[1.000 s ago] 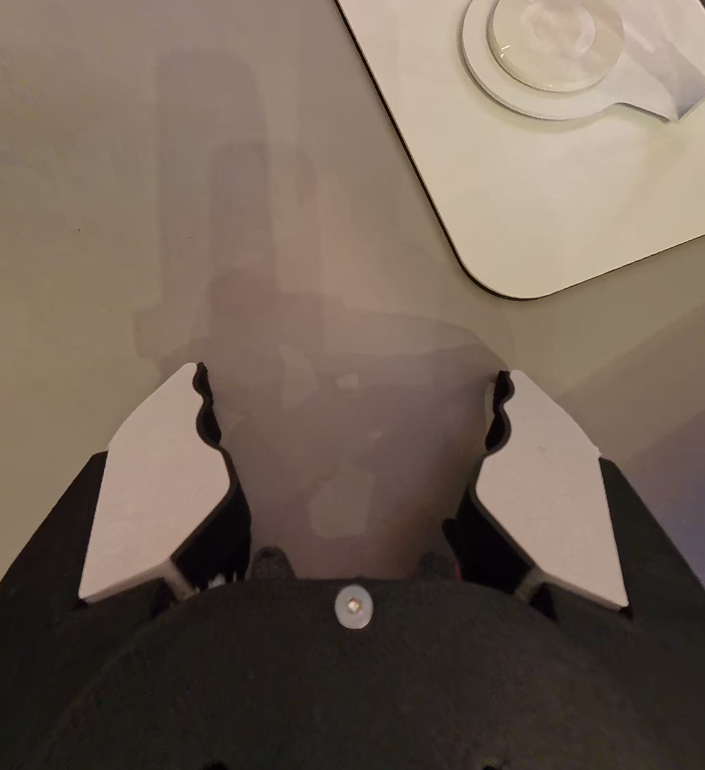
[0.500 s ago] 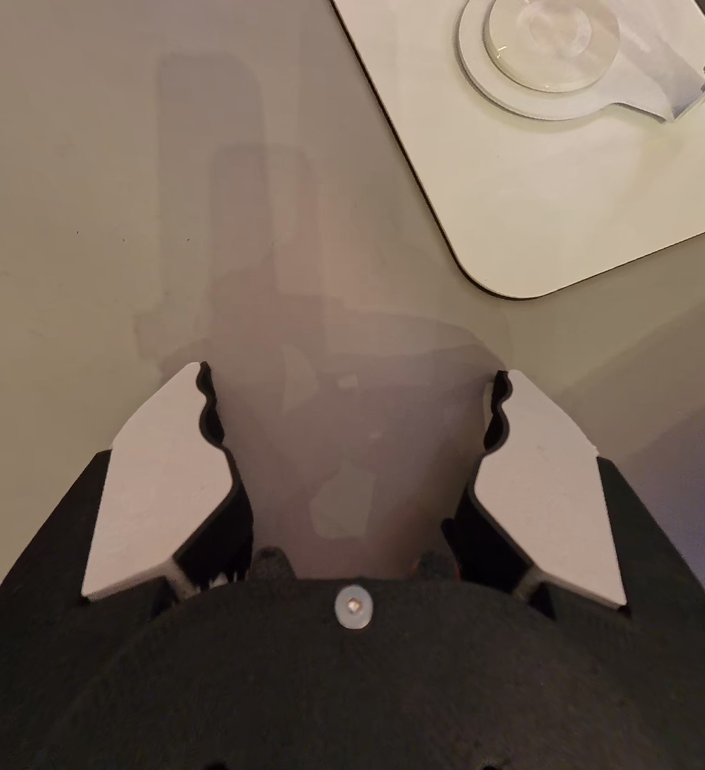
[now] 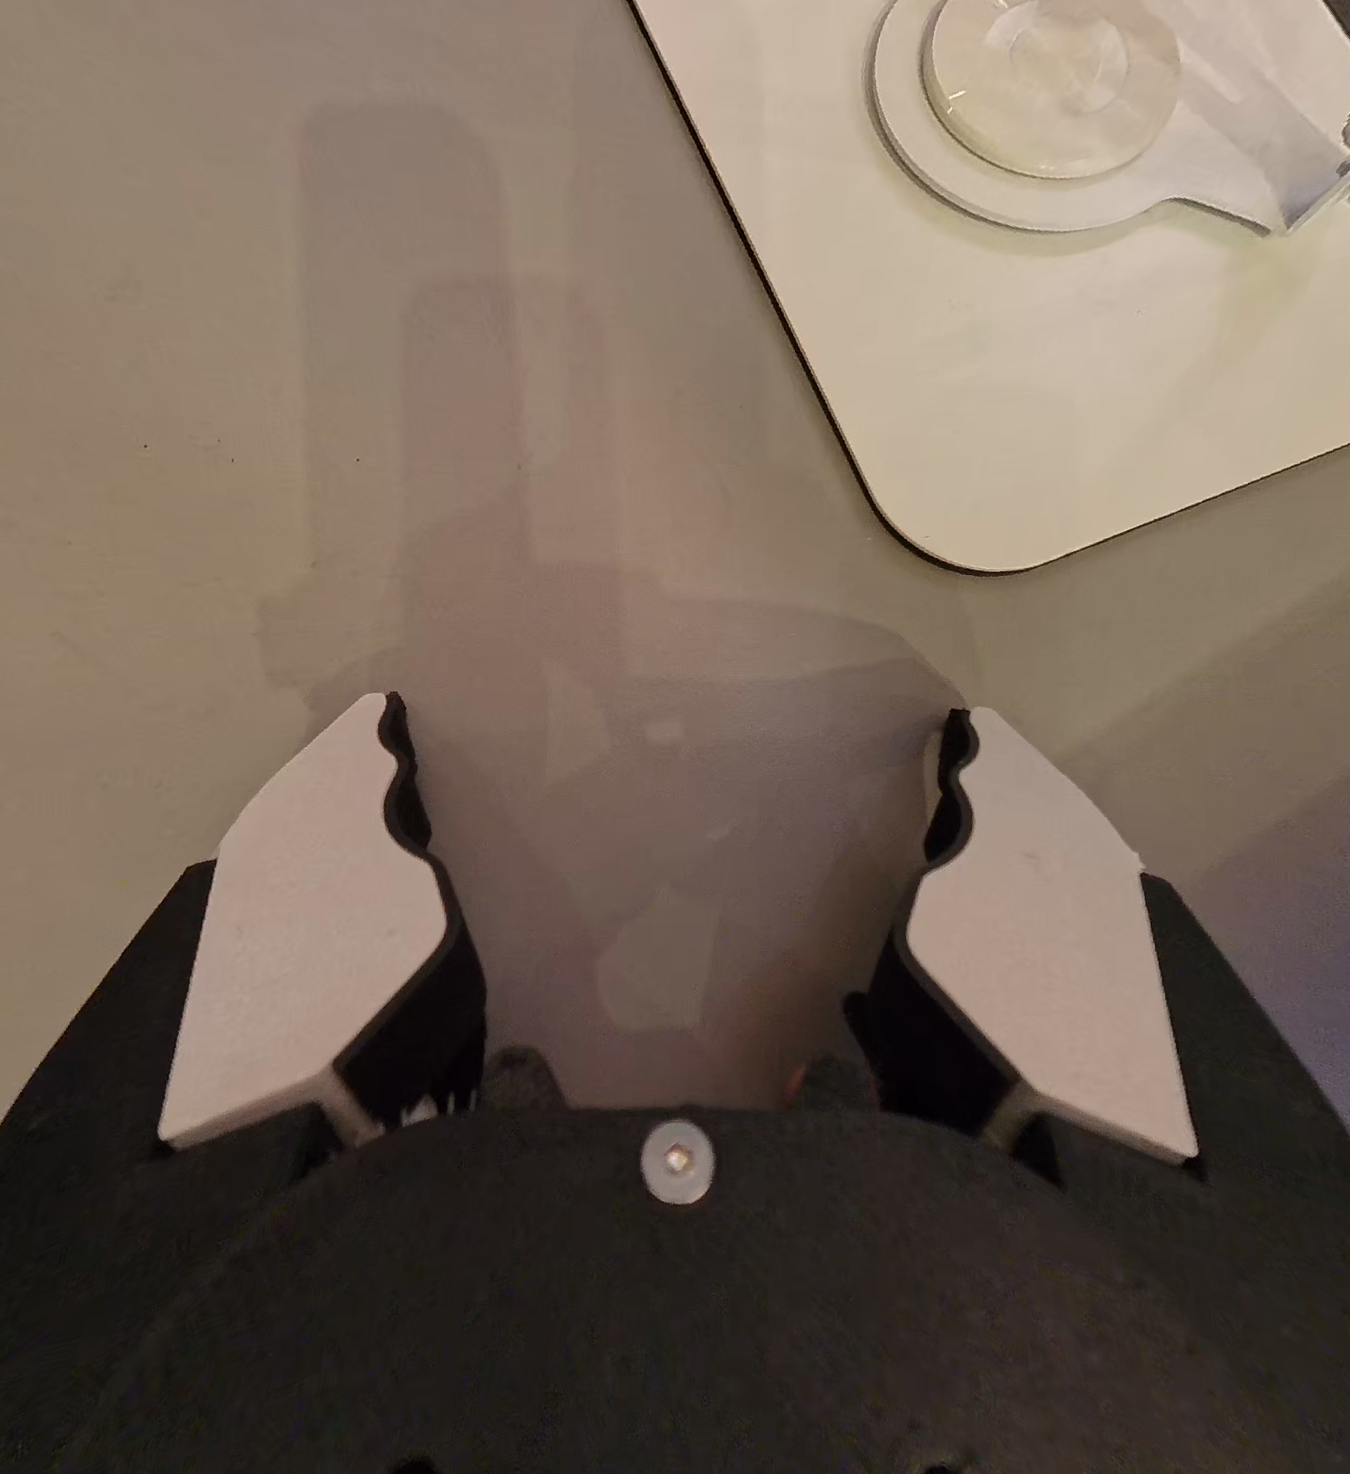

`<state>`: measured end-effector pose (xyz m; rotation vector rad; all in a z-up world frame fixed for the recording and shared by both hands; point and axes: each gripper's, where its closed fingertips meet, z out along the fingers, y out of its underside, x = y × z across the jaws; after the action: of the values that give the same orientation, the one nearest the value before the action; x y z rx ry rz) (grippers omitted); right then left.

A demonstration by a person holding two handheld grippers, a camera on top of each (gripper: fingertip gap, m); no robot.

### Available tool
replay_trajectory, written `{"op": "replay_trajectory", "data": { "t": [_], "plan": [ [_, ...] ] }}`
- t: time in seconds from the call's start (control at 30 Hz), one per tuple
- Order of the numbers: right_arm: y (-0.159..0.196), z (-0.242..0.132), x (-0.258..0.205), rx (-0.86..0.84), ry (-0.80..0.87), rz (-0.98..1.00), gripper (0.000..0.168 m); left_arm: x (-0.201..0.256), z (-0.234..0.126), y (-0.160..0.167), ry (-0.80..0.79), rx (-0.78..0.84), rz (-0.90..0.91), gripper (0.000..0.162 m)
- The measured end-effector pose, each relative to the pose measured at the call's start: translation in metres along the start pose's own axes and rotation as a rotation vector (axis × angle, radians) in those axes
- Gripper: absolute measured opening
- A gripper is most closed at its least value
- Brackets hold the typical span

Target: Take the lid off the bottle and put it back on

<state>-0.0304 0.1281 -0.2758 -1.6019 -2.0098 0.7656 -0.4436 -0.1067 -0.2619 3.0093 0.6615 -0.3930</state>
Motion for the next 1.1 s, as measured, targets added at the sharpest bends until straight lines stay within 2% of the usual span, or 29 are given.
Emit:
{"op": "replay_trajectory", "data": {
  "t": [0.17, 0.23, 0.47, 0.53, 0.7, 0.87, 0.93, 1.1],
  "plan": [
    [0.000, 0.000, 0.000, 0.001, 0.001, 0.002, 0.122, -0.003, 0.001, -0.008, 0.019, 0.027, 0.038, 0.097],
    [0.000, 0.000, 0.000, 0.001, 0.001, 0.002, 0.122, -0.003, -0.005, -0.013, 0.039, 0.095, 0.030, 0.088],
    [0.000, 0.000, 0.000, 0.001, 0.000, 0.000, 0.122, -0.003, -0.025, -0.007, 0.059, 0.278, 0.021, 0.087],
    [0.000, 0.000, 0.000, 0.002, 0.000, -0.002, 0.121, -0.003, -0.041, -0.004, 0.058, 0.366, 0.010, 0.087],
    [0.000, -0.001, -0.001, 0.005, 0.000, -0.008, 0.119, 0.011, -0.107, 0.009, 0.103, 0.694, -0.003, 0.087],
    [-0.003, -0.003, 0.000, 0.028, 0.014, -0.018, 0.120, 0.074, -0.189, 0.024, 0.256, 1.115, 0.120, 0.088],
    [-0.009, -0.008, -0.003, 0.073, 0.002, -0.030, 0.120, 0.113, -0.210, 0.031, 0.368, 1.209, 0.142, 0.088],
    [-0.065, -0.055, -0.029, 0.334, -0.110, -0.013, 0.114, 0.219, -0.251, 0.038, 0.622, 1.462, 0.264, 0.088]
  ]
}}
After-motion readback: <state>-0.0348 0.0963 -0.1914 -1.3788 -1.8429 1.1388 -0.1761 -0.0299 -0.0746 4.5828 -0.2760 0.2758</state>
